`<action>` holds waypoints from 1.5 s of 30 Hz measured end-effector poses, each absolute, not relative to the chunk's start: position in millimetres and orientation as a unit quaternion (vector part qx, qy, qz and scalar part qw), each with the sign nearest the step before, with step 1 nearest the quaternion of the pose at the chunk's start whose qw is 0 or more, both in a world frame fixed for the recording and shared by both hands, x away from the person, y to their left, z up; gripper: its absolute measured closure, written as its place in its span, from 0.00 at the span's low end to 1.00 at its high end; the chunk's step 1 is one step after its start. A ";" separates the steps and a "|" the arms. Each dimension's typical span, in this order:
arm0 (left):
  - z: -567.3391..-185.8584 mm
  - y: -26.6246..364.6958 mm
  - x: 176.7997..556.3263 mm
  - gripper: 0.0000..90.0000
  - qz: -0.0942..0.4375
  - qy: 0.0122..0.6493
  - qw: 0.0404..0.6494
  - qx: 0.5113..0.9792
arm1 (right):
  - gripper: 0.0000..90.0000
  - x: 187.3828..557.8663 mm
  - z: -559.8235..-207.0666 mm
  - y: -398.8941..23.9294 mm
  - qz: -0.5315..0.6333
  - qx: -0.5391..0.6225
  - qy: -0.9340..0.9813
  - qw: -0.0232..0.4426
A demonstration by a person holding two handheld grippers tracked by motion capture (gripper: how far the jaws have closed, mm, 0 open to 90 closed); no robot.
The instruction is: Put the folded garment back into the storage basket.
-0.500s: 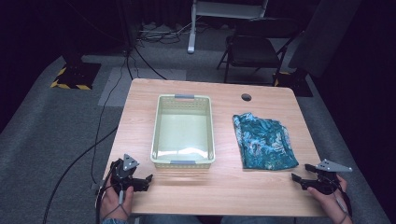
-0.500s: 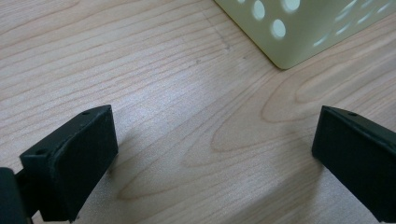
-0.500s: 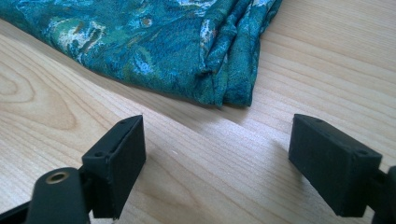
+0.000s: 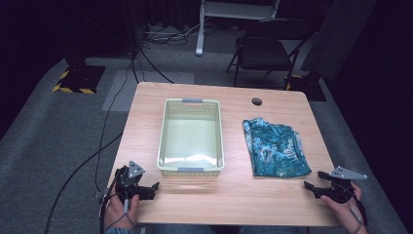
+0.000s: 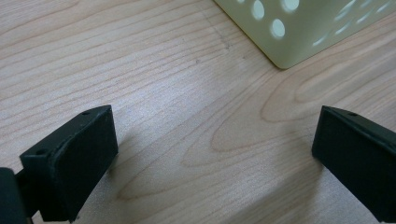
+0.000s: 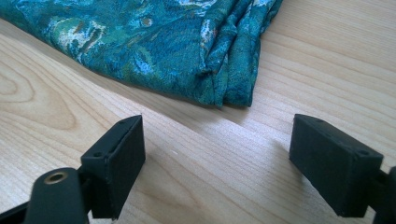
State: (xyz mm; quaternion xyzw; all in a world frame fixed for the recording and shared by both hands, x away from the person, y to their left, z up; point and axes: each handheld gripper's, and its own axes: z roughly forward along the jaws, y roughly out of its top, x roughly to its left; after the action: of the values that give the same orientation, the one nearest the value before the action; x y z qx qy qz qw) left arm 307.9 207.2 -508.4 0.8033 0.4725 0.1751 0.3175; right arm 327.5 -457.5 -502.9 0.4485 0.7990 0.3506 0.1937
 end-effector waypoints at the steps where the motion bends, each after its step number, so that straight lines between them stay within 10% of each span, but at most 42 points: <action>1: -508.4 207.2 307.9 0.00 0.175 0.472 0.318 0.803 | 0.21 327.5 -502.9 -457.4 0.350 0.449 0.799 0.194; 45: -508.5 207.3 306.2 0.00 0.174 0.470 0.318 0.805 | 0.16 321.9 -480.2 -458.5 0.364 0.455 0.786 0.207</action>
State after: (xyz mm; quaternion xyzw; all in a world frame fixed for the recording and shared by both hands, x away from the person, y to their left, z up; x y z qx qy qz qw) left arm 306.2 207.3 -508.5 0.8048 0.4700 0.1739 0.3182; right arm 321.9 -458.5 -480.2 0.4551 0.7857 0.3640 0.2075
